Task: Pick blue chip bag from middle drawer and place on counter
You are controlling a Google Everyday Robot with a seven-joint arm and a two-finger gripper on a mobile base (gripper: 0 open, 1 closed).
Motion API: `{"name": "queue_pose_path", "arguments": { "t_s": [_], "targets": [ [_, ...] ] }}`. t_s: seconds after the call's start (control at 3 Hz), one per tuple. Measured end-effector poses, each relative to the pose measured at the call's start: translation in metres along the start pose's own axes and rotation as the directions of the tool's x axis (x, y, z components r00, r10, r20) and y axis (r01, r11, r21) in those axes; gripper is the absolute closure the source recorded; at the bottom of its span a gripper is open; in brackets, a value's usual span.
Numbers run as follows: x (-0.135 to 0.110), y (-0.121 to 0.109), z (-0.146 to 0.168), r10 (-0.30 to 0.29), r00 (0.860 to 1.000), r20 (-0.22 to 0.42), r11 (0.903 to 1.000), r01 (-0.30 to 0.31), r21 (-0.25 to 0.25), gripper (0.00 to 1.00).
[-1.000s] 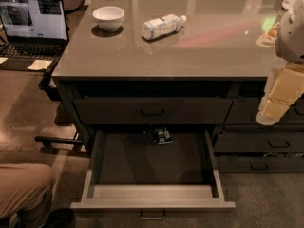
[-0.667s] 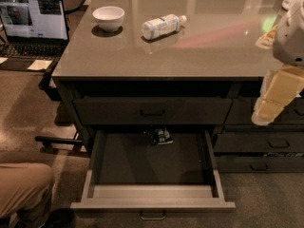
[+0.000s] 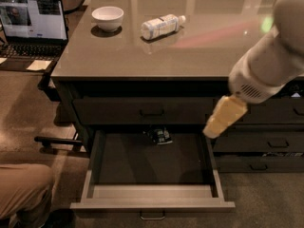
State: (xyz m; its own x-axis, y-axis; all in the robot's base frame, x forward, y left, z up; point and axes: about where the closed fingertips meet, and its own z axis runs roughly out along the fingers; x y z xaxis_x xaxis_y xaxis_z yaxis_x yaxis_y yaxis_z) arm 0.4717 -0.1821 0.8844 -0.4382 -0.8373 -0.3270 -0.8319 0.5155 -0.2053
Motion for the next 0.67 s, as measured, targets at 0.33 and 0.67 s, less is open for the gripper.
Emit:
{"name": "queue_pose_path", "arguments": {
  "t_s": [0.33,0.67],
  "targets": [
    [-0.011,0.003,0.067,0.143,0.989,0.033,0.9898,-0.143,-0.001,0.0],
    [-0.02,0.001,0.123,0.269,0.961,0.059,0.9628,-0.27,0.005,0.0]
  ]
}}
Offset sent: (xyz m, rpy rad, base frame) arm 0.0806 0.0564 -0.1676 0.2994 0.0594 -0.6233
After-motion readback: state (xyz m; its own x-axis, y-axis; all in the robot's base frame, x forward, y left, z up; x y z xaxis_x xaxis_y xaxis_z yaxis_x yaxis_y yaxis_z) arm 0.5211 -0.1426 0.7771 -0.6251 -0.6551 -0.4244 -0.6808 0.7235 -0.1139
